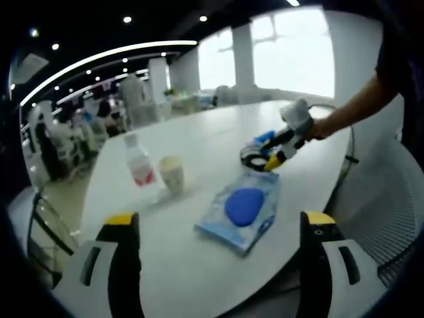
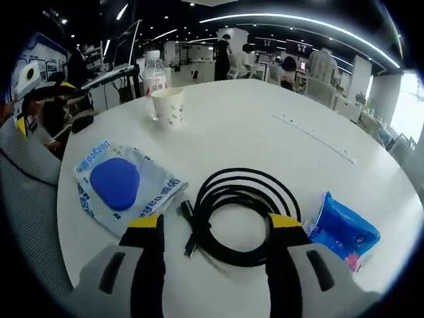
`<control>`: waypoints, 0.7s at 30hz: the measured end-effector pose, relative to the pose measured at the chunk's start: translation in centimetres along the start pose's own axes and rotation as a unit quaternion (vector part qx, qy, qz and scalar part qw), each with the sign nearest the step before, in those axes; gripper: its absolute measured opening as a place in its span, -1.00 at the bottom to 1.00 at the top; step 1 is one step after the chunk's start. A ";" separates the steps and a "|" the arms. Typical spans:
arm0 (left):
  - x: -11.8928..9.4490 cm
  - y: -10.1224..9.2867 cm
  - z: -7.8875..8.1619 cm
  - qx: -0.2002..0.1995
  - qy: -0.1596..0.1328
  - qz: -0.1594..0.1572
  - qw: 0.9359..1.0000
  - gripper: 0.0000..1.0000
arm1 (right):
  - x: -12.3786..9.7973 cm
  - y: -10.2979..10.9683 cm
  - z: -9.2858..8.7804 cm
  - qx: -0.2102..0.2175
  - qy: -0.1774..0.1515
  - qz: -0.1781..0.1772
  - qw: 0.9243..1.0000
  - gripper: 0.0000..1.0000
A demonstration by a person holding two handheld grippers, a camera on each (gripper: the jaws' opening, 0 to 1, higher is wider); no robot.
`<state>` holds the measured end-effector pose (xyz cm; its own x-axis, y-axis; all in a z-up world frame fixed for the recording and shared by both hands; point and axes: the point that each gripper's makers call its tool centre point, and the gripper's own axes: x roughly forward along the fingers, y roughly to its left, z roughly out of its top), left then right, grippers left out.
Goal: Arrange the tabletop items into an orderly group along one side of the table until the central work area is clear of visible clutter.
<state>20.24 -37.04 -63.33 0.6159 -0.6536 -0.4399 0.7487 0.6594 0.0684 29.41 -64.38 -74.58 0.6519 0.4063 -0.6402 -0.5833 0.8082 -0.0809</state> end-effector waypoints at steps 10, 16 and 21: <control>0.0 0.1 -0.2 0.002 0.006 0.003 1.000 0.90 | 1.2 0.3 -0.6 -0.001 0.023 0.018 1.000 -0.19; 0.0 0.1 -0.2 0.002 0.008 0.003 1.000 0.89 | 1.5 0.7 -1.0 -0.015 0.034 0.029 0.999 -0.40; 0.0 0.1 -0.3 0.003 0.010 0.003 1.000 0.88 | 1.8 1.2 -1.3 -0.024 0.046 0.040 0.998 -0.62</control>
<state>20.26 -36.83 -63.57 0.6153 -0.6424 -0.4569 0.7465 0.6611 0.0758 29.28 -63.26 -76.83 0.5572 0.4259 -0.7128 -0.6555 0.7526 -0.0627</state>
